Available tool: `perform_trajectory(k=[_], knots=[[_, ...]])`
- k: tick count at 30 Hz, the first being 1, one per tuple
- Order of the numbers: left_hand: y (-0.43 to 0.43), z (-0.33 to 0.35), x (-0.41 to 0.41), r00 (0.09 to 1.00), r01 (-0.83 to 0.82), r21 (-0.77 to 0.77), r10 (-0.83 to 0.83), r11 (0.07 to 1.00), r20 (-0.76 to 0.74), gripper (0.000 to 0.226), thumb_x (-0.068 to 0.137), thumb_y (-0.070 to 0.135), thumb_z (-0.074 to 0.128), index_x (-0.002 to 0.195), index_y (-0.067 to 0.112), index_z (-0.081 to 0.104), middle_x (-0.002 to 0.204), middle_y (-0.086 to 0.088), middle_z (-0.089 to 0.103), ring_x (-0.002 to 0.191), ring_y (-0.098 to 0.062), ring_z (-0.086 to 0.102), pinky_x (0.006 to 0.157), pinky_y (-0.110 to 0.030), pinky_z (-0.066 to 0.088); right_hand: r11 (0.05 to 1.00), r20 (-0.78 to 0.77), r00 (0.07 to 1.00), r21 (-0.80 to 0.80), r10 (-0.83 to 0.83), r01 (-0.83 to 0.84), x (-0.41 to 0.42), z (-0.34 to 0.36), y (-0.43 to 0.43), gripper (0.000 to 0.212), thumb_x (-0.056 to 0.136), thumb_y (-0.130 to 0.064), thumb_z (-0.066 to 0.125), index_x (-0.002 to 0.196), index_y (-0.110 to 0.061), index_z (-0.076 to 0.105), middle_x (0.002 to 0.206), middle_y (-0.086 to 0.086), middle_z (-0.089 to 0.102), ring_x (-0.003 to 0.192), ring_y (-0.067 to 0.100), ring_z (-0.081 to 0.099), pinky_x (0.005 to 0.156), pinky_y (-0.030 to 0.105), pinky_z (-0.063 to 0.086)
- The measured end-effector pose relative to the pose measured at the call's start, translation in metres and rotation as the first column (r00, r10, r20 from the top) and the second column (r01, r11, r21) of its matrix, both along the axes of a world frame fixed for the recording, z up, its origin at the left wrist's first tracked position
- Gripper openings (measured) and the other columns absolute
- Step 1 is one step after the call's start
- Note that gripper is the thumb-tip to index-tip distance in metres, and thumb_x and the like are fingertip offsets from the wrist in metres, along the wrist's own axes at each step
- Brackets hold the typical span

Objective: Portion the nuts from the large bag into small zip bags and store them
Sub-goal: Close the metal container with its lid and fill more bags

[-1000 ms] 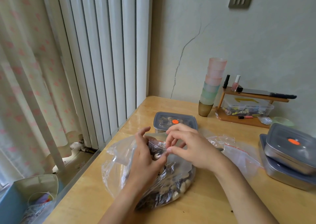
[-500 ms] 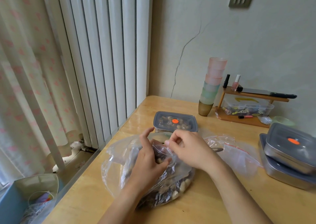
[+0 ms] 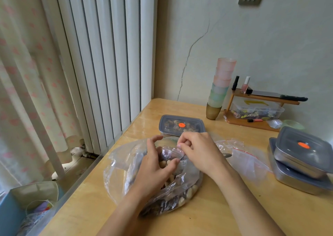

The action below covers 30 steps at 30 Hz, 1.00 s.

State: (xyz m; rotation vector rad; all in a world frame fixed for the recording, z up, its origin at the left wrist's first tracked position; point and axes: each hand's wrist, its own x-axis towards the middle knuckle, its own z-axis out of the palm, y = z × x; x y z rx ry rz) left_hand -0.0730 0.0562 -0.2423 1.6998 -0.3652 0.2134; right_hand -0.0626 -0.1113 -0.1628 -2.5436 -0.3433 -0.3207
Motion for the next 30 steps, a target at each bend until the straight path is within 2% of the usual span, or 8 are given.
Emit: perform_trajectory(k=[3,6,8,11,19,22,24,30], knots=[[0.000,0.000,0.000,1.000,-0.023,-0.008,0.023,1.000,0.001,0.063,0.087,0.030,0.074,0.132,0.047,0.034,0.091,-0.030,0.061,0.057,-0.028,0.053,0.059,-0.058,0.057,0.998,0.142,0.989,0.055,-0.035,0.027,0.003,0.002,-0.004,0.012,0.098,-0.014,0.066,0.089,-0.019,0.071,0.073,-0.010,0.067,0.066,0.004,0.061,0.068,0.024,0.052],[0.000,-0.001,0.001,1.000,-0.030,-0.032,0.030,0.999,0.005,0.060,0.089,0.028,0.075,0.131,0.046,0.035,0.082,-0.022,0.060,0.059,-0.021,0.051,0.060,-0.051,0.054,0.991,0.032,0.996,0.105,0.080,-0.083,0.000,0.010,-0.016,0.024,0.099,-0.008,0.059,0.093,-0.028,0.070,0.085,-0.013,0.067,0.068,0.003,0.064,0.066,0.015,0.047],[0.001,-0.001,0.001,1.000,-0.017,-0.067,0.017,0.998,0.001,0.058,0.092,0.026,0.076,0.130,0.045,0.037,0.074,-0.008,0.057,0.059,-0.017,0.053,0.060,-0.042,0.051,0.971,-0.128,0.966,0.113,0.223,-0.209,-0.004,0.015,-0.022,0.035,0.098,-0.004,0.052,0.097,-0.034,0.070,0.101,-0.012,0.066,0.069,0.007,0.068,0.071,0.024,0.054],[0.001,0.003,-0.002,0.999,0.036,-0.095,-0.038,0.995,-0.019,0.057,0.093,0.030,0.076,0.131,0.046,0.037,0.070,0.001,0.059,0.062,-0.018,0.054,0.061,-0.040,0.050,0.952,-0.237,0.922,0.093,0.307,-0.293,-0.005,0.015,-0.026,0.027,0.098,-0.012,0.059,0.098,-0.036,0.070,0.110,-0.010,0.064,0.078,0.009,0.072,0.080,0.035,0.059],[0.005,0.011,-0.009,0.984,0.152,-0.069,-0.158,0.986,-0.081,0.056,0.098,0.030,0.069,0.137,0.047,0.032,0.077,0.005,0.069,0.065,-0.011,0.060,0.062,-0.023,0.047,0.902,-0.292,0.863,0.261,0.413,-0.343,-0.005,0.017,-0.036,0.006,0.091,-0.014,0.078,0.092,-0.019,0.075,0.098,-0.010,0.070,0.085,0.026,0.072,0.086,0.046,0.058],[0.007,0.013,-0.009,0.982,0.171,-0.062,-0.175,0.983,-0.075,0.057,0.099,0.026,0.068,0.137,0.049,0.033,0.088,-0.010,0.073,0.071,-0.020,0.062,0.065,-0.030,0.049,0.888,-0.285,0.855,0.296,0.433,-0.352,-0.005,0.019,-0.038,0.008,0.094,-0.014,0.074,0.093,-0.021,0.077,0.099,-0.004,0.069,0.085,0.028,0.070,0.084,0.044,0.057],[0.008,0.013,-0.008,0.986,0.147,-0.065,-0.152,0.987,-0.075,0.059,0.098,0.025,0.070,0.137,0.049,0.034,0.076,-0.015,0.064,0.063,-0.024,0.051,0.059,-0.035,0.047,0.894,-0.289,0.860,0.297,0.420,-0.336,-0.005,0.018,-0.038,0.011,0.098,-0.016,0.069,0.094,-0.024,0.076,0.097,-0.006,0.069,0.083,0.023,0.070,0.083,0.038,0.057],[0.005,0.012,-0.010,0.995,0.100,-0.015,-0.100,0.995,-0.007,0.060,0.096,0.019,0.070,0.135,0.047,0.033,0.056,0.010,0.051,0.051,-0.017,0.040,0.054,-0.029,0.041,0.916,-0.207,0.910,0.266,0.359,-0.301,-0.001,0.005,-0.015,0.012,0.093,-0.036,0.073,0.085,-0.028,0.074,0.111,-0.016,0.062,0.096,0.009,0.066,0.097,0.040,0.054]])
